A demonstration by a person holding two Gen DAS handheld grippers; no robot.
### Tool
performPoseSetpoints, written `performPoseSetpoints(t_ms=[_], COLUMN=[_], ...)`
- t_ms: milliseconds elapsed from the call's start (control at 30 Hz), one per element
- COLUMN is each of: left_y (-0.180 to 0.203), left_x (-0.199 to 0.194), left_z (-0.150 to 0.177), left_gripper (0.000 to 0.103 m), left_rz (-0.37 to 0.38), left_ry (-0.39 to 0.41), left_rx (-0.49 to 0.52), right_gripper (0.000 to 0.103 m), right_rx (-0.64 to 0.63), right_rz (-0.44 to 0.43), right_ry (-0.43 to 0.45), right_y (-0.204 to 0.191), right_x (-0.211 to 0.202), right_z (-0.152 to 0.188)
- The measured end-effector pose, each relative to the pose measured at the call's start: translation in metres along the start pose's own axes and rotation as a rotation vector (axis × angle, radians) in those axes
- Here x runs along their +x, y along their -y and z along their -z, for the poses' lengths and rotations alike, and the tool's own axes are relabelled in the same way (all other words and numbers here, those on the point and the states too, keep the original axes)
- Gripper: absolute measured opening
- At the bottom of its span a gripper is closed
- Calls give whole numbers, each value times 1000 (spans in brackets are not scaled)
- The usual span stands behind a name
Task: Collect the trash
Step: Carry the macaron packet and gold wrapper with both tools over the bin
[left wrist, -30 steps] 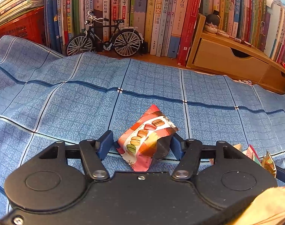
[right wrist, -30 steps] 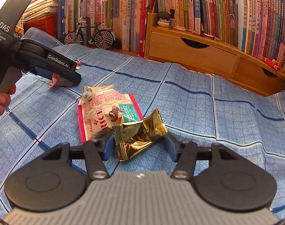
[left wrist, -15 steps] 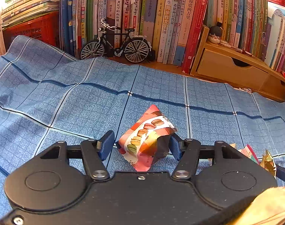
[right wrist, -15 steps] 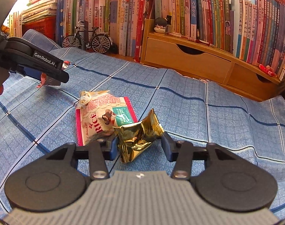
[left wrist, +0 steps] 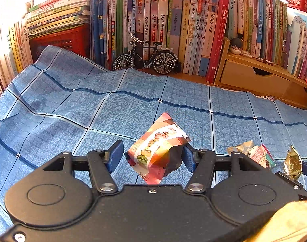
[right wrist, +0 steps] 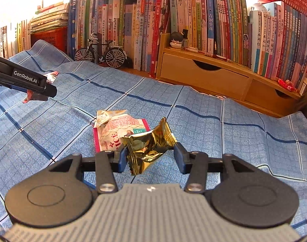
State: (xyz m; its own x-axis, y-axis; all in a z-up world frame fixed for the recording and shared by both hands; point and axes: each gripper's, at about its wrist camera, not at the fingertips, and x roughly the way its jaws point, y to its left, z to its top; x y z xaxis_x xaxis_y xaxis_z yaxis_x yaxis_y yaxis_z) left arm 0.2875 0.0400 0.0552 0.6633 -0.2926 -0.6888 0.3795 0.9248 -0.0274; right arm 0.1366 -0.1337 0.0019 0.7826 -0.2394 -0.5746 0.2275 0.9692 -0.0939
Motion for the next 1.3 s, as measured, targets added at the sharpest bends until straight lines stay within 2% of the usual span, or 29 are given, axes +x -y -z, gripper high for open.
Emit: performPoseSetpoints(t_ms=[233,400,633,867,1300], left_y=[-11,-24,-53,-71,-86], left_x=[-28,-54,-94,-131,-190], left_z=[21,44,78,107,161], left_gripper=[59,59,59,59,59], left_rz=[-45,-104,-178,-251,-339], left_ry=[11,12,14,30,37], left_rx=[-58,-80,-214,-284,-387], right_gripper=[53,54,54,55,55], right_rx=[-26,-137,-236,-318,-396], right_rz=[-78,-141,-256,-359,-492], right_ry=[16,39,70,89,103], right_y=[-13,-37,-65,-86,-116], right_x=[-8,-17,-39,-61,-97], right_z=[1,7,14,28,47])
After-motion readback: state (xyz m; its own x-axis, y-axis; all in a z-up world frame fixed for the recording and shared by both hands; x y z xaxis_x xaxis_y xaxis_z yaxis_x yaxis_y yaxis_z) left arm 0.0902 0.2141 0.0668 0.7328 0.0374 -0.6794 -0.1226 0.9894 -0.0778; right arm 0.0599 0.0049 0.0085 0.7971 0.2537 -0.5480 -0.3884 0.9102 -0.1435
